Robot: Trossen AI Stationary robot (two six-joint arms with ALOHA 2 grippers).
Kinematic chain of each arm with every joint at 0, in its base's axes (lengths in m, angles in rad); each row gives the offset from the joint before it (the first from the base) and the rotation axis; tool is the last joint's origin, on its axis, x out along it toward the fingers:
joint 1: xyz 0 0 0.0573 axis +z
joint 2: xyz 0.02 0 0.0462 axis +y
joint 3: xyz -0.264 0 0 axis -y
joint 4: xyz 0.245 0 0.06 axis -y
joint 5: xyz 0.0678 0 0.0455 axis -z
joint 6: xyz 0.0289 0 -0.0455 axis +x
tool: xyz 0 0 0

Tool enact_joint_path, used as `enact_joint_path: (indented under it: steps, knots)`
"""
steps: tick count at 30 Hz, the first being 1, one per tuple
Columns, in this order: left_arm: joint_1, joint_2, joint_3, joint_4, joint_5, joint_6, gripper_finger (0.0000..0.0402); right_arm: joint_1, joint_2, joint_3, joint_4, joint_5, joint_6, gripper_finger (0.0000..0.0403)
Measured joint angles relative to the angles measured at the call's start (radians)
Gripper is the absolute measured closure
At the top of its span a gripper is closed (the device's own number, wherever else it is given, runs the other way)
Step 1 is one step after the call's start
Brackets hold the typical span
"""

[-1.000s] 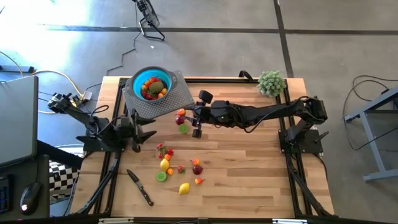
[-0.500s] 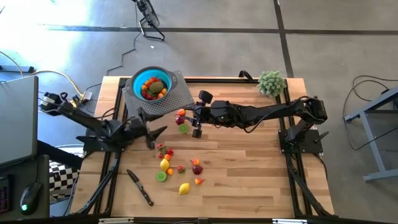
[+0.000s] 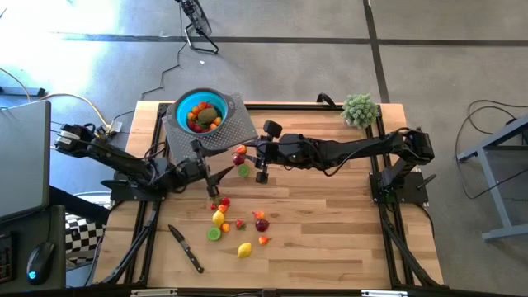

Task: Pick & Place Fruit
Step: Put the orange pear into the blue strainer bowl on the shelf

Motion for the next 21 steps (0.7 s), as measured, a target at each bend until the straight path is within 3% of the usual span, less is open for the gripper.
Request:
enact_joint_path:
  steps: [5, 12, 21]
  knots:
    - [0.044, 0.072, 0.084, -0.149, -0.038, -0.056, 0.0149, 0.000, 0.000, 0.000, 0.000, 0.000, 0.000, 0.0276]
    - [0.044, 0.110, 0.138, -0.166, -0.041, -0.051, 0.0149, 0.000, 0.000, 0.000, -0.002, 0.000, 0.000, 0.0276]
    - [0.028, -0.012, 0.139, -0.302, -0.067, -0.083, 0.0149, 0.000, 0.000, 0.000, -0.048, 0.007, -0.003, 0.0278]
